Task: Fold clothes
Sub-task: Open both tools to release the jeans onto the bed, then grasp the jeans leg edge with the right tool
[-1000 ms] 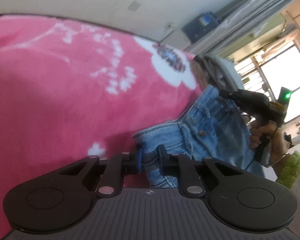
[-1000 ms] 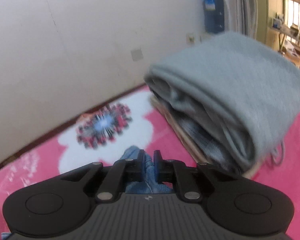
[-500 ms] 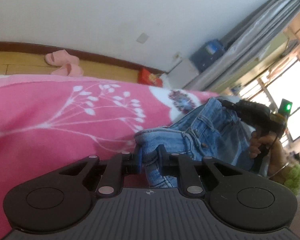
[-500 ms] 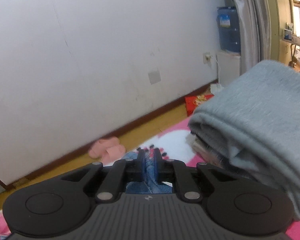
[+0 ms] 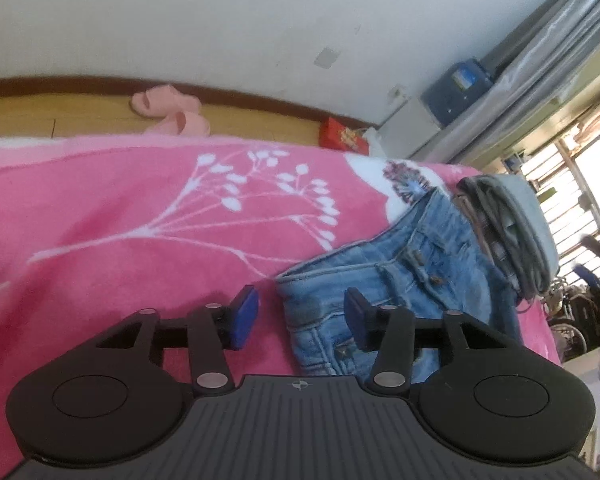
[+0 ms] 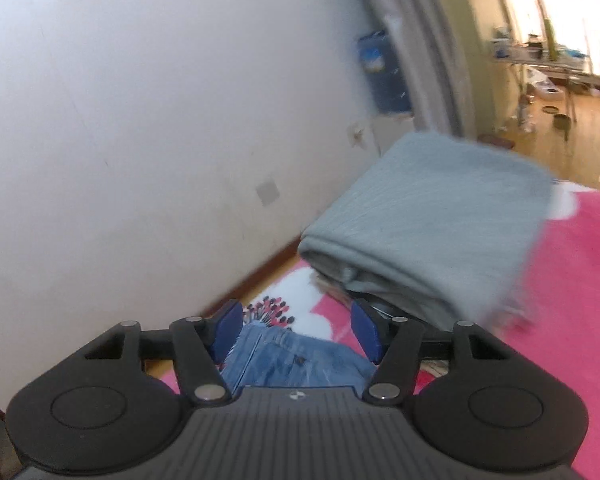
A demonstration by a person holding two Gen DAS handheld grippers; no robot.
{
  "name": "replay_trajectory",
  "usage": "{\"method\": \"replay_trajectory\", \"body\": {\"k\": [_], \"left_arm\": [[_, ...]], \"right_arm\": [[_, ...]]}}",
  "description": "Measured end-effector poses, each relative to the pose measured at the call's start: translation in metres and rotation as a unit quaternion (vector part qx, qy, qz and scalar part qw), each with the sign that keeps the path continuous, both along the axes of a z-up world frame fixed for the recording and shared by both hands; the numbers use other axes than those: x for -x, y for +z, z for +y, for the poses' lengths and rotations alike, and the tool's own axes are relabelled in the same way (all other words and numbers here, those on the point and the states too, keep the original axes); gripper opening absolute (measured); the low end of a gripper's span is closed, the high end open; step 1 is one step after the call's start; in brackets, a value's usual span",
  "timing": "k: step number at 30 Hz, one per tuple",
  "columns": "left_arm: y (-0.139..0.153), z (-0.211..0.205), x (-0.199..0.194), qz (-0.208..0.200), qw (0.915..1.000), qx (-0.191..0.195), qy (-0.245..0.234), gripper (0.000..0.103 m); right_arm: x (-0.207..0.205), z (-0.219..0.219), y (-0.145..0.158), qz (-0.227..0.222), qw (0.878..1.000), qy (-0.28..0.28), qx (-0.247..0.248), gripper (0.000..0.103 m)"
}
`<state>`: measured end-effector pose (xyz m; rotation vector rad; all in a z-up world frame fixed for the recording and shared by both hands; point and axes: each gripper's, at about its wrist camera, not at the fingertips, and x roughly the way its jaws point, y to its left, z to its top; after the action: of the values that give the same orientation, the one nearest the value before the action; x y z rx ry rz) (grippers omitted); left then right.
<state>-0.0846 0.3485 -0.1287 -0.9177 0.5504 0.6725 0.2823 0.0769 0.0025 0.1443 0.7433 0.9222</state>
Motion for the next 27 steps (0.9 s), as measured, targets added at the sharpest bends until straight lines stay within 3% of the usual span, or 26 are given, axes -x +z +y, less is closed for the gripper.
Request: {"method": "replay_trajectory", "body": {"k": [6, 9, 12, 15, 19, 21, 24, 26, 27], "left_arm": [[0.032, -0.028, 0.002, -0.014, 0.9988, -0.044, -0.016, 0.053], [0.051, -0.05, -0.007, -0.02, 0.9962, -0.063, -0.058, 0.055], [0.065, -0.079, -0.025, -0.012, 0.9887, -0.083, -0.125, 0.059], [0.067, -0.121, -0.052, 0.02, 0.9671, -0.112, -0.227, 0.061], [0.052, -0.189, -0.074, 0.062, 0.9258, -0.17, -0.332, 0.061], [0.042, -0.222, -0.078, 0.077, 0.908, -0.194, -0.363, 0.061], [0.031, -0.251, -0.077, 0.076, 0.888, -0.227, -0.393, 0.061], [0.026, -0.268, -0.077, 0.074, 0.8731, -0.26, -0.406, 0.061], [0.025, -0.273, -0.078, 0.073, 0.8668, -0.279, -0.407, 0.061]], "right_arm": [[0.073, -0.162, 0.039, 0.01, 0.996, -0.087, -0.018, 0.066], [0.113, -0.218, 0.036, 0.026, 0.992, -0.122, 0.017, 0.068], [0.152, -0.252, 0.015, 0.049, 0.988, -0.127, 0.071, 0.069], [0.187, -0.258, -0.021, 0.029, 0.982, -0.116, 0.149, 0.069], [0.215, -0.242, -0.071, -0.001, 0.968, -0.073, 0.242, 0.069], [0.223, -0.234, -0.093, -0.016, 0.958, -0.049, 0.282, 0.069], [0.232, -0.225, -0.119, -0.041, 0.942, -0.031, 0.333, 0.069], [0.231, -0.227, -0.13, -0.053, 0.933, -0.049, 0.354, 0.065], [0.229, -0.231, -0.133, -0.046, 0.934, -0.059, 0.35, 0.056]]}}
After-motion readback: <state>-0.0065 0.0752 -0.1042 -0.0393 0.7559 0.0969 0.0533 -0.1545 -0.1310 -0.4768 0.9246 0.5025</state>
